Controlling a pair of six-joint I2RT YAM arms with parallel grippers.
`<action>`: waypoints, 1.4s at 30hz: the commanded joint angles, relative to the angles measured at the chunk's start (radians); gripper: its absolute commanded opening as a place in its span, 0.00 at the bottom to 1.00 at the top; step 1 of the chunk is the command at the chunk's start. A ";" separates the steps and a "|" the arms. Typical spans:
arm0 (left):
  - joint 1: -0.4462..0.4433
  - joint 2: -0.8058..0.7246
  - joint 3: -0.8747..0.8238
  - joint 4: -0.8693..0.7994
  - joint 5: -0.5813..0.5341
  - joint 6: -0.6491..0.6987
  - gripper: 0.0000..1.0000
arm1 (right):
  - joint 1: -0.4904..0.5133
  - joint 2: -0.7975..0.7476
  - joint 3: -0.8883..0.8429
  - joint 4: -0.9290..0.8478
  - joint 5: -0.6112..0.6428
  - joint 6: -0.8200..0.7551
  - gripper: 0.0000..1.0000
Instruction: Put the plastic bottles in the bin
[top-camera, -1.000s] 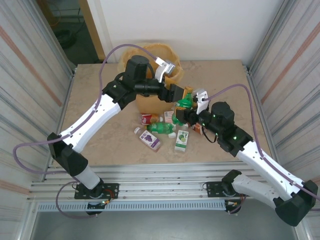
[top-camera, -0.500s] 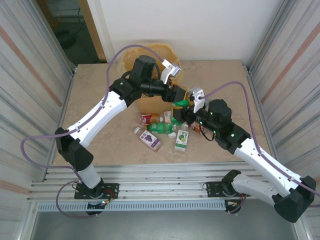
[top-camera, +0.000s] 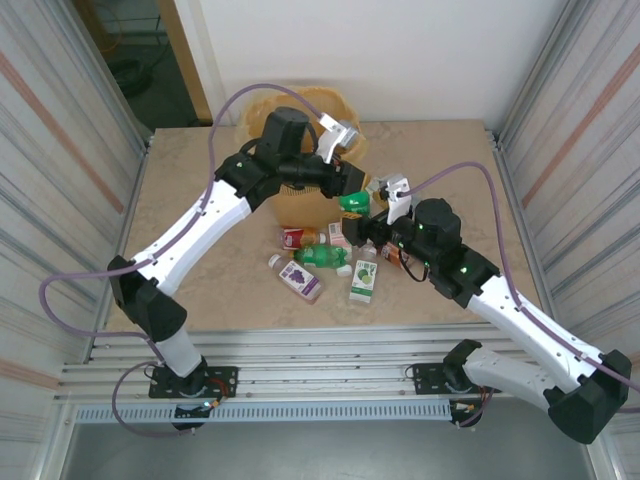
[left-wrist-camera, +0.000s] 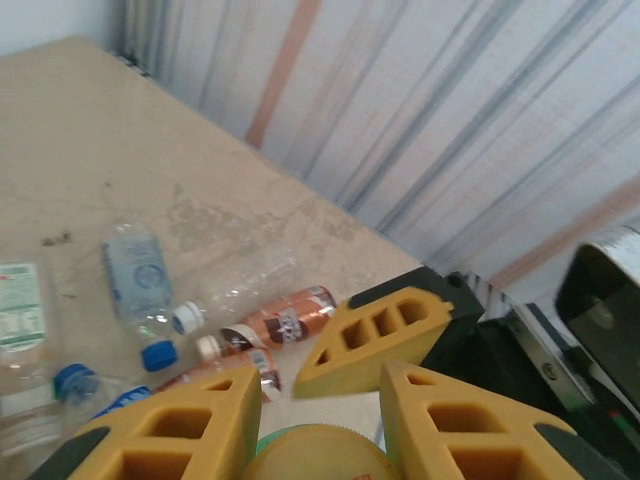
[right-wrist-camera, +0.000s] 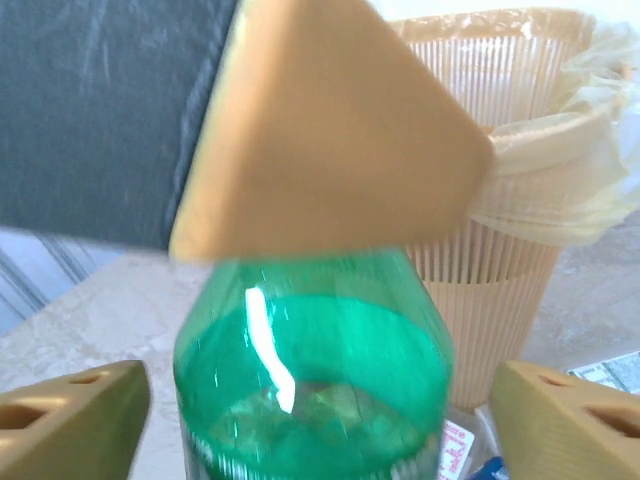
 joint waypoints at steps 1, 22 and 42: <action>0.038 -0.038 0.061 0.019 -0.070 0.013 0.07 | 0.005 -0.043 0.013 -0.042 0.064 0.037 0.98; 0.372 0.034 0.312 0.162 -0.192 -0.167 0.07 | 0.005 -0.162 -0.034 -0.313 0.454 0.286 0.98; 0.394 0.376 0.589 -0.105 -0.184 -0.086 0.12 | 0.006 -0.024 -0.064 -0.507 0.448 0.569 0.98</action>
